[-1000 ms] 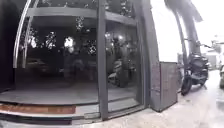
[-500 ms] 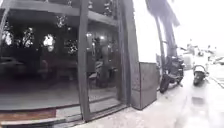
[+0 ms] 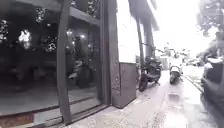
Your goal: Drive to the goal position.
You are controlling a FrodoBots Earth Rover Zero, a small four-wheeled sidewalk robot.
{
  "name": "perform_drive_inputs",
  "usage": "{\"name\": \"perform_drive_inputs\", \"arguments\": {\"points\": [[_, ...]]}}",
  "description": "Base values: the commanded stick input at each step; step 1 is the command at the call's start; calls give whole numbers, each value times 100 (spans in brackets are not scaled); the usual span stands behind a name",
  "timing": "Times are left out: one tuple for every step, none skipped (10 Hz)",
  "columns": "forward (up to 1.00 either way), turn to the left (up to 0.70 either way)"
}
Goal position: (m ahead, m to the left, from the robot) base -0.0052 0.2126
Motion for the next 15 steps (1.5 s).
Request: {"name": "perform_drive_inputs", "arguments": {"points": [[0,-45],[0,-45],[0,-45],[0,-45],[0,-45],[0,-45],[0,-45],[0,-45],[0,-45],[0,-45],[0,-45],[0,-45],[0,-45],[0,-45],[0,-45]]}}
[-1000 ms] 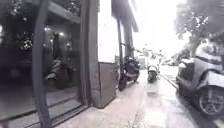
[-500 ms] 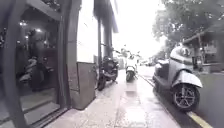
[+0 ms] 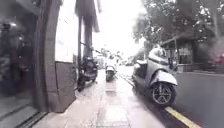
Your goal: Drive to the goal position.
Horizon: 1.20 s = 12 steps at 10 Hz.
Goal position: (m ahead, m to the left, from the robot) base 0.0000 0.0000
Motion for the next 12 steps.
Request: {"name": "perform_drive_inputs", "arguments": {"points": [[0,-45],[0,-45],[0,-45],[0,-45],[0,-45],[0,-45],[0,-45],[0,-45],[0,-45],[0,-45],[0,-45],[0,-45]]}}
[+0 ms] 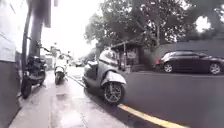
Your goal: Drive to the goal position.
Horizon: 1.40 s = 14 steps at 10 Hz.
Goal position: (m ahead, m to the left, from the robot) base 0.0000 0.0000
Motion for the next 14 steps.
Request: {"name": "perform_drive_inputs", "arguments": {"points": [[0,-45],[0,-45],[0,-45],[0,-45],[0,-45],[0,-45],[0,-45],[0,-45],[0,-45],[0,-45],[0,-43],[0,-37],[0,0],[-4,0]]}}
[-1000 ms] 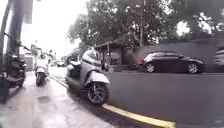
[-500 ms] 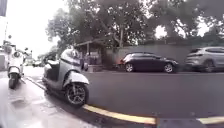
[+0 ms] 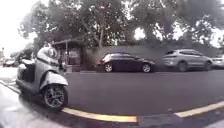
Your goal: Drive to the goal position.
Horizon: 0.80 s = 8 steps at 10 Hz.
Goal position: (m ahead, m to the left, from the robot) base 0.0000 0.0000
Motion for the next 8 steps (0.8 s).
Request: {"name": "perform_drive_inputs", "arguments": {"points": [[-23,0],[-38,0],[-45,0],[-7,0],[0,0],[0,0],[0,0],[0,0]]}}
